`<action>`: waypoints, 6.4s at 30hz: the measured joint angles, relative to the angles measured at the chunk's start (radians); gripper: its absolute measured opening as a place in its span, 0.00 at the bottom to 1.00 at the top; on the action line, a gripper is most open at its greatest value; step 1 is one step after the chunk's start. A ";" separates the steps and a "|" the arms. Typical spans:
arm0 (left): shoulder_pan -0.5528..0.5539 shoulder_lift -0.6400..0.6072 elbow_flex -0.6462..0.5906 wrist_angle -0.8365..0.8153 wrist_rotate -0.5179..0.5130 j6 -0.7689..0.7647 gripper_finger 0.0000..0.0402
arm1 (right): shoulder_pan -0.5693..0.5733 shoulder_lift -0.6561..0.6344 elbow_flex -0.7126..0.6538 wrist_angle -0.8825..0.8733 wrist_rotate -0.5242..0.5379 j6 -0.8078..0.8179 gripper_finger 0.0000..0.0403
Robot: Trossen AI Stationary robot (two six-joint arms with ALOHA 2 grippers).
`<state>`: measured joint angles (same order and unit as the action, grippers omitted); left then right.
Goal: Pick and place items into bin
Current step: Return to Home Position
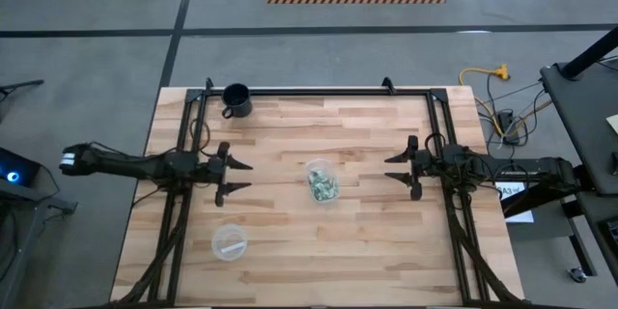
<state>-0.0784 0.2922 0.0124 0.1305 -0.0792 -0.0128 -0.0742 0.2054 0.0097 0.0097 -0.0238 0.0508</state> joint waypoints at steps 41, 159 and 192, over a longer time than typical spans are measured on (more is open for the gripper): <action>-0.001 -0.233 0.026 -0.187 -0.007 0.044 0.53 | 0.000 -0.001 0.000 0.001 0.000 0.000 0.45; -0.001 -0.122 0.022 -0.087 -0.008 0.046 0.53 | 0.000 0.000 0.000 0.001 0.000 0.000 0.45; 0.000 -0.122 0.022 -0.087 -0.008 0.046 0.53 | 0.000 0.000 0.000 0.002 0.000 -0.001 0.45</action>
<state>-0.0788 0.1699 0.0345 0.0437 -0.0868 0.0334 -0.0743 0.2057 0.0097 0.0113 -0.0242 0.0498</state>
